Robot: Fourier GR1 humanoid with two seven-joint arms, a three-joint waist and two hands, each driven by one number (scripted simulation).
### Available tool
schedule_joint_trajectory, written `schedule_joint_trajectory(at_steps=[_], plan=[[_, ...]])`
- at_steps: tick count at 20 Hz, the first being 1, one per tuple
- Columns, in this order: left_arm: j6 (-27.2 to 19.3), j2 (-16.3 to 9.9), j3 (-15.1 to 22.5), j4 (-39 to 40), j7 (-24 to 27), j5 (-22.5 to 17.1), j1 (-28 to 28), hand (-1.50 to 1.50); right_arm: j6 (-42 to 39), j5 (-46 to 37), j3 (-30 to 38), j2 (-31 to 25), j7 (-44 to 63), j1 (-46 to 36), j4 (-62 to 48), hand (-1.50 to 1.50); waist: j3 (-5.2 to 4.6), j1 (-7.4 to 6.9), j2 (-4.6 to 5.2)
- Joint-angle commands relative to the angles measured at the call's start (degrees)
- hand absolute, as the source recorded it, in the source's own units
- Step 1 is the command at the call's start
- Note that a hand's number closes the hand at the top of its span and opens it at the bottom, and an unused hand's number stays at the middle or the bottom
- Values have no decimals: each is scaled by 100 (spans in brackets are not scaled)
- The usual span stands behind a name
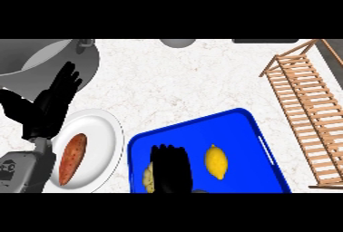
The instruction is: Pick the squash from the tray and place it in the tiered shelf
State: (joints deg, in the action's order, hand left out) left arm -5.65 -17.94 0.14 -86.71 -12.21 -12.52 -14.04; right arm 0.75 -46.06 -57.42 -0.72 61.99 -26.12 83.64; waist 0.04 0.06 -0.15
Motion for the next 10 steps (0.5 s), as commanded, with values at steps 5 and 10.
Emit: schedule_joint_trajectory(at_steps=[5,10], plan=[[88,-92,-159,120,3,-73,29,0,1513,-1067,405,69,1040,-312,1658,150,-5,97,-72],[175,-122,-178,193,68,-63,111,0,1133,-1856,1071,68,1456,-754,2464,150,-12,117,-64]])
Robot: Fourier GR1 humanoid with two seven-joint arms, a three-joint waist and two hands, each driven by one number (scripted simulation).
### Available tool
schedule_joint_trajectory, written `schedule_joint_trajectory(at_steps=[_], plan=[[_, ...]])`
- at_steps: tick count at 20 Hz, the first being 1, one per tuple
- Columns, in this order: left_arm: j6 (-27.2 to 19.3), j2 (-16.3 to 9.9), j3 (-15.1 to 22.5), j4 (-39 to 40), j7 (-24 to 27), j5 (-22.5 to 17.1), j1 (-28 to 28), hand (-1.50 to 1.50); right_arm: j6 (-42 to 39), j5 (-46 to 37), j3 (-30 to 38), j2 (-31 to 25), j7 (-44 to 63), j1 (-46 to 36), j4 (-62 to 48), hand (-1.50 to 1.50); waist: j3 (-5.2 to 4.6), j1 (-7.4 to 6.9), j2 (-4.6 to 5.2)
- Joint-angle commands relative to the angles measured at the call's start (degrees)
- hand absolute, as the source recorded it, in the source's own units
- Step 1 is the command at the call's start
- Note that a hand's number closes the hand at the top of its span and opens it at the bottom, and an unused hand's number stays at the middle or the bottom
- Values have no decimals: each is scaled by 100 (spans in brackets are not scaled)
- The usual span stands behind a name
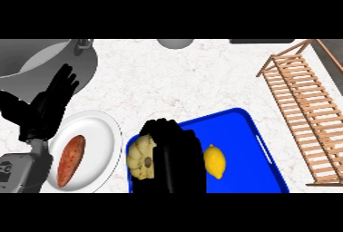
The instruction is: Pick the squash from the tray and place it in the tiered shelf
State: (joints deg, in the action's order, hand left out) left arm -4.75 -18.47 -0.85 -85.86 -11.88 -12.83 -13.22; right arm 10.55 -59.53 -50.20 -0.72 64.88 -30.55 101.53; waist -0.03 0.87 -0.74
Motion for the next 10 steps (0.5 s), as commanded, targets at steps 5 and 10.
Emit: schedule_joint_trajectory(at_steps=[5,10], plan=[[36,64,26,52,67,56,-43,0,-722,-893,883,68,1591,-435,1416,150,-6,32,5],[-57,180,67,95,105,139,-17,0,-1734,-1121,1719,68,1511,-811,1620,150,-11,26,18]])
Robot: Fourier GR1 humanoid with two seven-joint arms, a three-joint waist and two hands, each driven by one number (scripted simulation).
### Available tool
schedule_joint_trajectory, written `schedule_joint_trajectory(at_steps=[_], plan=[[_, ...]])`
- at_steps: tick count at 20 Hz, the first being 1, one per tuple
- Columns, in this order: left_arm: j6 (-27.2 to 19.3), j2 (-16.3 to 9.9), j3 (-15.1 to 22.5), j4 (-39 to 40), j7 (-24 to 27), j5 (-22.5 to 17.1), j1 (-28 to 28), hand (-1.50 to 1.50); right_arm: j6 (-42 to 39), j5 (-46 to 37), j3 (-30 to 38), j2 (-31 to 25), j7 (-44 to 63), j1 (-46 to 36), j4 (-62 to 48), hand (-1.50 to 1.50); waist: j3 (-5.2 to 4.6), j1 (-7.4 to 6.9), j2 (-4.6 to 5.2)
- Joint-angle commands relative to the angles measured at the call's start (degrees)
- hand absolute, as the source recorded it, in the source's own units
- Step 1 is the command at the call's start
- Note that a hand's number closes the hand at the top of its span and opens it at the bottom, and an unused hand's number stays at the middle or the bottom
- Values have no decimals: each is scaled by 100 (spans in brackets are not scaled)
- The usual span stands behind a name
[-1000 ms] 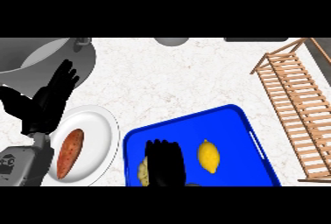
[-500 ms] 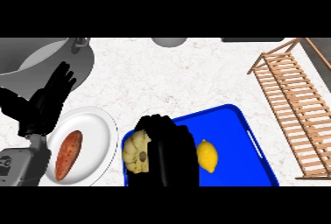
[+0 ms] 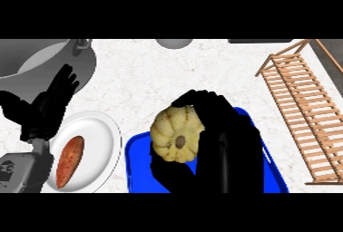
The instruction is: Pick the squash from the tray and place it in the tiered shelf
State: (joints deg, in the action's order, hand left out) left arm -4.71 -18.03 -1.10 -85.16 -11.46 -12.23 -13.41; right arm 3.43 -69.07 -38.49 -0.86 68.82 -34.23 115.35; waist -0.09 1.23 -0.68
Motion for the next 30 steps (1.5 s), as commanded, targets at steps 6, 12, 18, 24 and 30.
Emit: schedule_joint_trajectory(at_steps=[6,12,18,24,30], plan=[[-313,214,178,-153,-172,261,-75,0,-1936,17,1633,-191,682,-126,1008,150,6,63,9],[106,122,-32,139,368,88,246,0,-2312,323,2648,-388,337,284,1544,150,2,4,43],[40,188,6,93,-22,102,-222,0,-2145,1117,4183,-756,-462,654,1695,150,10,-47,66],[168,83,-215,15,105,86,4,0,-2198,2203,5597,-1080,-1496,1614,1995,150,13,-65,62],[315,128,-193,159,177,202,3,0,-2418,3074,6694,-1339,-2084,1907,2005,150,11,-57,58]])
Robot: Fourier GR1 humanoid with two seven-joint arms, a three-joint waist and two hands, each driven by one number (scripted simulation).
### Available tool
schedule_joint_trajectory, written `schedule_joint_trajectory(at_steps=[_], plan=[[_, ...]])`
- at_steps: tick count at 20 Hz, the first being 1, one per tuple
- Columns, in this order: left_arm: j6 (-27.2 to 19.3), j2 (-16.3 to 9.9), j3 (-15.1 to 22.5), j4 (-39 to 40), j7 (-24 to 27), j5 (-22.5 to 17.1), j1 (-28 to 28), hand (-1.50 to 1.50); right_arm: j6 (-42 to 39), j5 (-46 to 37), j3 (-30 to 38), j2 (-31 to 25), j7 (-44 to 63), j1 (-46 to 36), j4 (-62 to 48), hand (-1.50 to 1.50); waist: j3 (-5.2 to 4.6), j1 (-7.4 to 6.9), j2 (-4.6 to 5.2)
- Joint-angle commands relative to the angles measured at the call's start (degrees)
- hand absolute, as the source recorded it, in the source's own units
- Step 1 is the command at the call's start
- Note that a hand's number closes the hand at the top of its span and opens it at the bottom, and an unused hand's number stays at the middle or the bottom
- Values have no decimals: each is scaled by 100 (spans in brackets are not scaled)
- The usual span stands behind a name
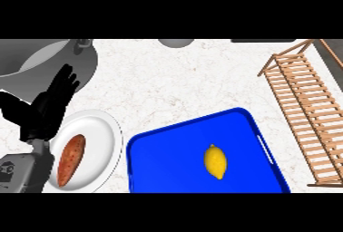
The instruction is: Pick the squash from the tray and place it in the tiered shelf
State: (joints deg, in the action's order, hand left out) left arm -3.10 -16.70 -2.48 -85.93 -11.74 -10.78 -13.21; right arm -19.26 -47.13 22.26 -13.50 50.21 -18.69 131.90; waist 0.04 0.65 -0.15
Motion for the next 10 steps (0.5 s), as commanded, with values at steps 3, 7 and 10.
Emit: schedule_joint_trajectory(at_steps=[3,7,10], plan=[[-138,118,-18,-67,-220,143,-210,0,-355,1327,1080,-187,-410,706,533,150,-1,12,-6],[-74,298,61,-130,-139,262,-81,0,123,1289,1213,-183,-1042,915,-127,150,-3,-33,10],[19,248,-107,186,34,284,-158,0,-32,1984,1826,-487,-1201,953,-293,150,-3,-16,8]])
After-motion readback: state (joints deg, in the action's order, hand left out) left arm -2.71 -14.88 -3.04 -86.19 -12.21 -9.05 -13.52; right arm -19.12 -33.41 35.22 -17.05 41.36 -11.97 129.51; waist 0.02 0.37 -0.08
